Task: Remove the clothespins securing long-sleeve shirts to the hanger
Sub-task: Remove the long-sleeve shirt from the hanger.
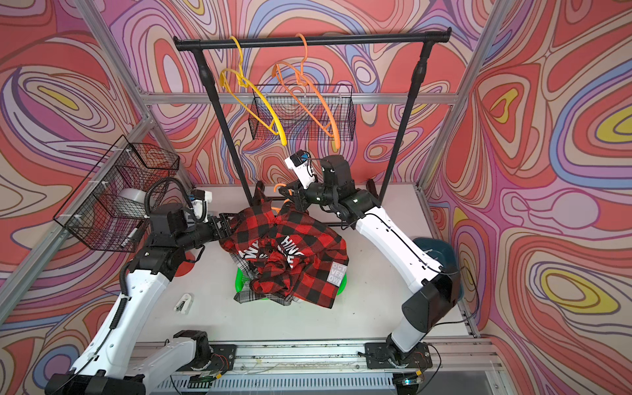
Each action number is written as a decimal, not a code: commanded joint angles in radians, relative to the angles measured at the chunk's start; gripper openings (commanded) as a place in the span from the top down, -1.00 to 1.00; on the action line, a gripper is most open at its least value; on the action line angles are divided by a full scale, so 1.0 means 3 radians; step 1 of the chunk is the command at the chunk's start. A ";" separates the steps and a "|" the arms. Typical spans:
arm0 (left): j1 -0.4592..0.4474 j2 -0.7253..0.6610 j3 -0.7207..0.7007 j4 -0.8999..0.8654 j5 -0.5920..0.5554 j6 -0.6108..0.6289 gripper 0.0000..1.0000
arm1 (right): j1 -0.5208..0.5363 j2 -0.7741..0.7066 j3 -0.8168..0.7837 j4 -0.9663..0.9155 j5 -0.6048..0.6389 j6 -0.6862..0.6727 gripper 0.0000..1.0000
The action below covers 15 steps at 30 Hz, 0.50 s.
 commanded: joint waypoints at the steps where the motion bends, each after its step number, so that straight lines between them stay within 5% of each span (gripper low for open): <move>1: -0.0240 0.0025 0.0301 -0.0021 -0.0119 0.0032 -0.44 | 0.0142 0.0002 0.0107 -0.0068 0.0174 -0.0124 1.00; 7: -0.0759 0.0343 0.0648 -0.0421 -0.0693 0.0184 -0.40 | 0.0266 0.0062 0.0192 -0.0142 0.0325 -0.0191 1.00; 15: -0.1027 0.0526 0.0671 -0.0443 -0.1067 0.0170 -0.37 | 0.0349 0.0036 0.0140 -0.0123 0.0379 -0.0193 1.00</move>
